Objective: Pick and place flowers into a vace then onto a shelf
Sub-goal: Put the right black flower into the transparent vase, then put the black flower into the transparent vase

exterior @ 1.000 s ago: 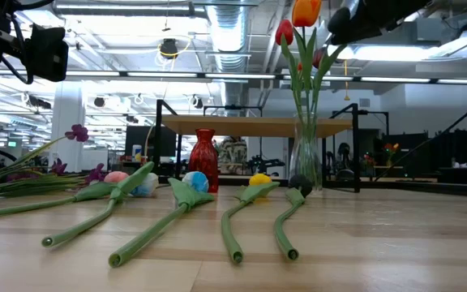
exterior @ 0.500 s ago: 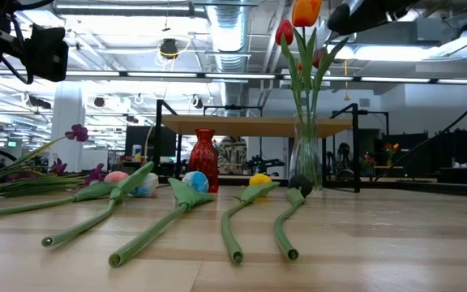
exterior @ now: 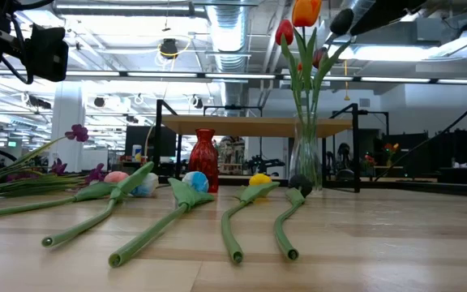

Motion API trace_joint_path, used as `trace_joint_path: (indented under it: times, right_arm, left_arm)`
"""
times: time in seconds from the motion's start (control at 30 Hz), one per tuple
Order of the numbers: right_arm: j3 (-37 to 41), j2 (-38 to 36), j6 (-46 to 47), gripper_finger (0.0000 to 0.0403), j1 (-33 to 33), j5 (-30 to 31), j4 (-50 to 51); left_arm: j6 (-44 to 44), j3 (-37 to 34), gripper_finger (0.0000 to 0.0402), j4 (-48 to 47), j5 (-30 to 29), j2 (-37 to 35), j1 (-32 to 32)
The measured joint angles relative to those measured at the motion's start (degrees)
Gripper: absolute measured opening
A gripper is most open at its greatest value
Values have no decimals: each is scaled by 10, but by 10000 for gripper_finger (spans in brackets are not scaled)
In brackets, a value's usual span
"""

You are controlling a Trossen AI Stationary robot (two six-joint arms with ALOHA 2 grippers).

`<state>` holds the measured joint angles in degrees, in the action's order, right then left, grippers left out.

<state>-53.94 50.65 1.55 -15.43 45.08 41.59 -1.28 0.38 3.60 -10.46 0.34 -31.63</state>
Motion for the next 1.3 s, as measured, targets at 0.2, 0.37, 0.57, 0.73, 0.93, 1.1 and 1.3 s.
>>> trace_joint_path:
  times: [0.2,0.37,0.57,0.73,0.93,1.1,1.3]
  right_arm:
    - [-3,0,5,134,-13,0,4]
    - [-3,0,65,134,-37,-9,20]
    - [-3,0,182,134,-61,-94,31]
    - [-3,19,306,134,-78,-152,31]
    - [-3,78,444,134,-101,-151,30]
    - [-3,163,582,134,-100,-145,30]
    - [-3,283,753,132,-94,-135,18]
  left_arm:
    - [0,0,302,0,0,0,0]
    - [0,0,302,0,0,0,0]
    - [0,0,302,0,0,0,0]
    - [0,0,302,0,0,0,0]
    - [0,0,302,0,0,0,0]
    - [0,0,302,0,0,0,0]
    - [0,0,302,0,0,0,0]
